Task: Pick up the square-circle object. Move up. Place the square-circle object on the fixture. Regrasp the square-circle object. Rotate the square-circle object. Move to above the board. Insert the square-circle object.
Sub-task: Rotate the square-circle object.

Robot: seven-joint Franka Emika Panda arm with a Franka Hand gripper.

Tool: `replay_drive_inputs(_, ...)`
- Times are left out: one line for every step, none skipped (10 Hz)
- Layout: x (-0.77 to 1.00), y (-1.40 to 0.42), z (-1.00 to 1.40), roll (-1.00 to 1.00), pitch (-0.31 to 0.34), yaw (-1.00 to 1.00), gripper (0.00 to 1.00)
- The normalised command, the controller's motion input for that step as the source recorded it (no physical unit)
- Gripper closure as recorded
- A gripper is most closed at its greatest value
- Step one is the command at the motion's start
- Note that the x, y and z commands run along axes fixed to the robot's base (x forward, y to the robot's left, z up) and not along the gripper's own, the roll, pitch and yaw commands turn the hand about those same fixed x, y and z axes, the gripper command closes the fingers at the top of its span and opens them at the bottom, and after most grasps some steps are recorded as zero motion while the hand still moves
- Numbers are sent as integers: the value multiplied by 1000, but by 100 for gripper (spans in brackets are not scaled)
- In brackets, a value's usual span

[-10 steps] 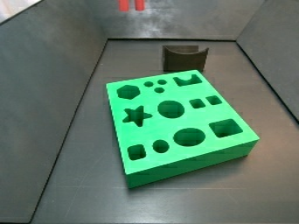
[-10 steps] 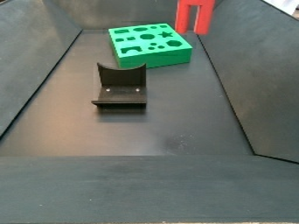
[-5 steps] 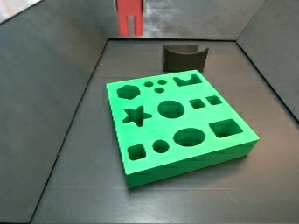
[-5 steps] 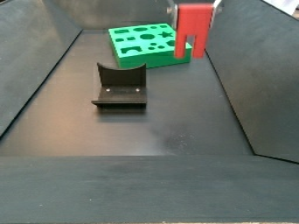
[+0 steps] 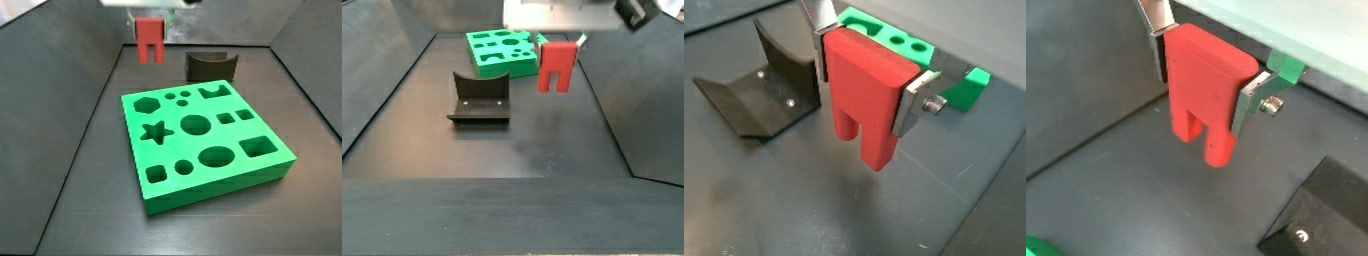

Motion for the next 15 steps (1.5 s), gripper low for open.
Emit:
replay_drive_inputs(14,49,-844,-149,-57,-53,100)
replay_drive_inputs(14,40,-621,-140,-58,-54,100)
replay_drive_inputs(14,38,-510,-136,-54,-51,100)
replay_drive_inputs(19,39,-293,-127,-48,-50,100)
replay_drive_inputs(0,0,0,78,-37,-52,0)
replay_drive_inputs(0,0,1000,77,-17,-52,0)
replay_drive_inputs(-11,-1,1000,75,-6,-51,0)
replay_drive_inputs(-30,-4,1000,62,24,-41,0)
replay_drive_inputs(-27,-4,868,53,33,-33,0)
replay_drive_inputs(-23,-3,758,47,43,-29,0)
replay_drive_inputs(-16,-3,524,35,53,-23,0)
replay_drive_inputs(-12,-4,282,24,58,-18,0)
replay_drive_inputs(0,83,0,1,5,1000,0)
replay_drive_inputs(17,78,-97,1,5,1000,0)
replay_drive_inputs(29,54,-70,1,4,1000,0)
